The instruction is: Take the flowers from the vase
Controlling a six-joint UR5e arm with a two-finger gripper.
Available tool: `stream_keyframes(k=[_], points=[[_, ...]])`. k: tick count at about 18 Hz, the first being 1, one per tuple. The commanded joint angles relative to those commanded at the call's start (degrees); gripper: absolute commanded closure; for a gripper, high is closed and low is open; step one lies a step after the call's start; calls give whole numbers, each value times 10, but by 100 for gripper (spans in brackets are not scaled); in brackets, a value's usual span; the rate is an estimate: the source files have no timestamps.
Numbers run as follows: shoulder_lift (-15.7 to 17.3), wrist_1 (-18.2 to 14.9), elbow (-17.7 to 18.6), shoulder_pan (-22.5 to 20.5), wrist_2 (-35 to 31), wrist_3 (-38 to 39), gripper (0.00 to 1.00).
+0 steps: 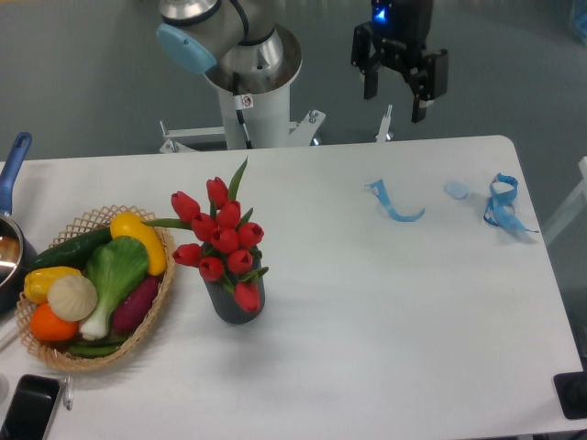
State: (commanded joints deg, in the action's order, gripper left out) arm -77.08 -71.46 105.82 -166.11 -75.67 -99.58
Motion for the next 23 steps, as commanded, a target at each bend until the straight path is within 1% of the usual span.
stream_keyframes(k=[6,9,10,12,14,16,18,20,21,23], points=[[1,1,4,0,-1,-2,0],[4,0,20,0,2,1,0],[4,4,25,0,8,2,0],[6,15,39,-1,36,17,0],[8,19,54,0,55,75,0],[7,18,60,2,75,101,0],[3,18,61,4,117,109,0],[2,19,75,4,166,142,0],[0,32,80,4,193,157,0],[-4,47,83,4,197,172,0]])
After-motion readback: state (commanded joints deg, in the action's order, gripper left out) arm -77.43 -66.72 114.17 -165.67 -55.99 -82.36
